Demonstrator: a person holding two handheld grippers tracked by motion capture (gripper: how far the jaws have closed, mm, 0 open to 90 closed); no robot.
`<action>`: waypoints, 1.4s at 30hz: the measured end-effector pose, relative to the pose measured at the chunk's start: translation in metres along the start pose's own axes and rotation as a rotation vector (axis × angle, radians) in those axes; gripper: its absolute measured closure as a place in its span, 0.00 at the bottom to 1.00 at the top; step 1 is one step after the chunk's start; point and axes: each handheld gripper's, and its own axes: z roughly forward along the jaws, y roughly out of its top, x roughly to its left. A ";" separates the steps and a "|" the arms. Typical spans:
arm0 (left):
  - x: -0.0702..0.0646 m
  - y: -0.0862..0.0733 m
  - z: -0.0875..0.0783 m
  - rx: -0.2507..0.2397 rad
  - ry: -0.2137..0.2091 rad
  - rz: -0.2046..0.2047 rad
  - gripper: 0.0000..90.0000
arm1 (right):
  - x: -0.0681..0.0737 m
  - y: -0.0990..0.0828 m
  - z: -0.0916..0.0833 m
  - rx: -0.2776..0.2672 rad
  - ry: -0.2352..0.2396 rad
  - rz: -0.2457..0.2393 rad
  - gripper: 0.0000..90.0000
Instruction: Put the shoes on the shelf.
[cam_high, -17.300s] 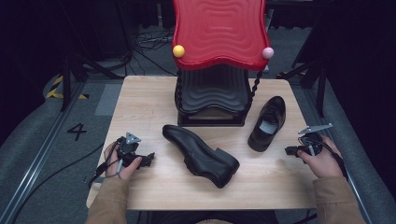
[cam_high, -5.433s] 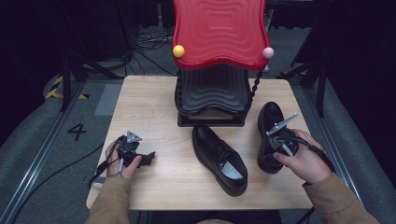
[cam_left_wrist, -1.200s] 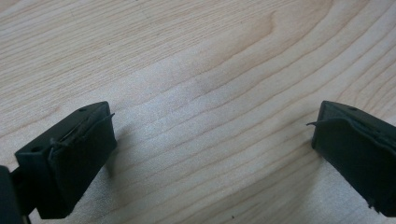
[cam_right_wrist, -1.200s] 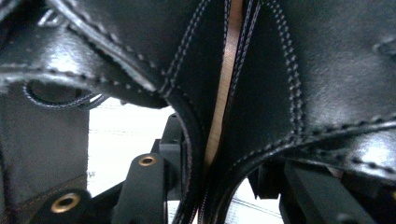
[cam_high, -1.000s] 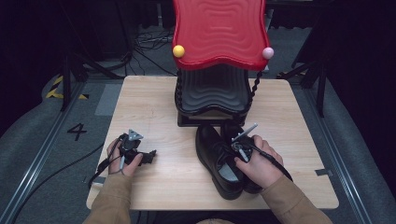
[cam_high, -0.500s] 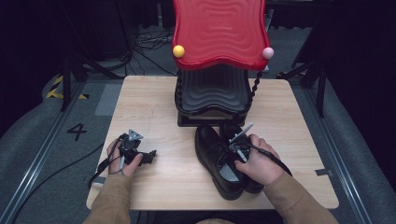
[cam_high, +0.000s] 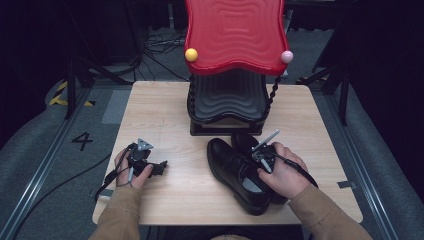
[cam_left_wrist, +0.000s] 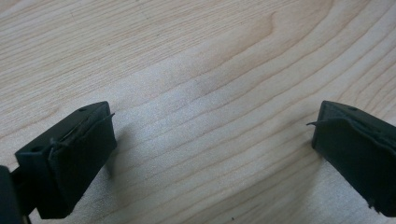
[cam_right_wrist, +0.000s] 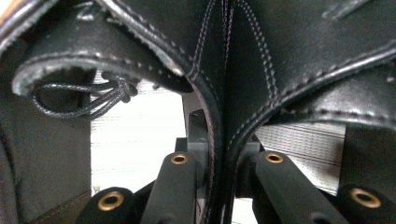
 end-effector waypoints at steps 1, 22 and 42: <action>0.000 0.000 0.000 0.000 0.000 0.000 0.00 | 0.000 -0.001 -0.003 0.001 0.008 -0.002 0.91; 0.000 0.000 0.000 0.000 0.000 0.000 0.00 | 0.006 -0.014 -0.077 0.010 0.052 0.029 0.91; 0.000 0.000 0.000 0.002 0.001 0.002 0.00 | 0.007 -0.011 -0.146 -0.049 0.054 0.015 0.91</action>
